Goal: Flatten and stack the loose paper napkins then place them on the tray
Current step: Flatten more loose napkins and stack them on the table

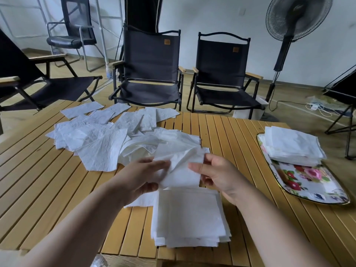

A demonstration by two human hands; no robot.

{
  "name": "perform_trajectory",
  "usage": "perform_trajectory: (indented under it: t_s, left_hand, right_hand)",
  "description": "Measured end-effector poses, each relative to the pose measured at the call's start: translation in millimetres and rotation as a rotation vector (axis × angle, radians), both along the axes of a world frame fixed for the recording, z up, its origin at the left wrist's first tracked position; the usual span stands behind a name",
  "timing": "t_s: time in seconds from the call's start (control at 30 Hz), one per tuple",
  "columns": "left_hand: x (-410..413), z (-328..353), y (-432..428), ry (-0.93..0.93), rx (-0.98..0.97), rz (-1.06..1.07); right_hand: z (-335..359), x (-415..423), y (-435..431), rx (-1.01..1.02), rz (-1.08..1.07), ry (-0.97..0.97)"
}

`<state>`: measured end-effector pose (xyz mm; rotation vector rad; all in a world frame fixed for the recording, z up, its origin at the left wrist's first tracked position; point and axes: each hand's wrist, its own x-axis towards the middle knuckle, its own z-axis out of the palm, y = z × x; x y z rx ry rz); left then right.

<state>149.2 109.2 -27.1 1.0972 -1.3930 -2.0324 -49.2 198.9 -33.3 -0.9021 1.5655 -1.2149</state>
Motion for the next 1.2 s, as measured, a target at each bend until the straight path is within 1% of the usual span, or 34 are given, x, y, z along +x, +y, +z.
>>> perform_trajectory:
  t_s: [0.1,0.2,0.33,0.43,0.53,0.6,0.67,0.77,0.83,0.9,0.97,1.03,1.07,1.2]
  left_hand:
    - [0,-1,0,-0.009,0.014,-0.037]
    - [3,0,0,-0.026,-0.032,-0.136]
    - [3,-2,-2,-0.083,-0.116,-0.141]
    - [2,-3,-3,-0.093,-0.116,-0.055]
    - [-2,-4,-5,-0.078,-0.062,0.091]
    - [-5,-4,-6,-0.079,-0.02,0.174]
    - [-6,-2,-6,-0.081,-0.013,0.189]
    - [-6,1,-5,-0.106,-0.125,0.116]
    - [-6,2,-5,-0.117,-0.21,0.139]
    - [-4,0,-9,-0.128,-0.288,0.167]
    - [-1,-1,-10,-0.134,-0.377,0.146]
    - [0,-1,-10,-0.094,-0.436,0.13]
    - [0,-1,-9,-0.069,-0.468,0.126]
    - [2,0,-10,-0.045,-0.65,0.156]
  right_hand:
    - [-7,-4,1,0.015,-0.083,0.025]
    - [-8,-7,0,-0.003,-0.145,0.017]
    - [-7,0,-3,-0.037,-0.173,-0.006]
    - [-6,4,-3,-0.066,-0.168,-0.068]
    - [-3,7,-2,-0.081,-0.093,-0.029]
    - [-3,8,-4,-0.088,-0.126,0.008]
    - [-2,8,-5,-0.095,-0.209,0.063]
    - [0,6,-4,-0.138,-0.243,0.086]
    - [2,5,-3,-0.175,-0.192,0.046]
    - [2,4,-4,-0.197,-0.137,0.052]
    - [-2,4,-6,-0.219,-0.114,0.152]
    - [-5,5,-7,-0.254,-0.124,0.292]
    - [-6,6,-8,-0.283,-0.136,0.325]
    - [-1,10,-12,-0.402,-0.186,0.331]
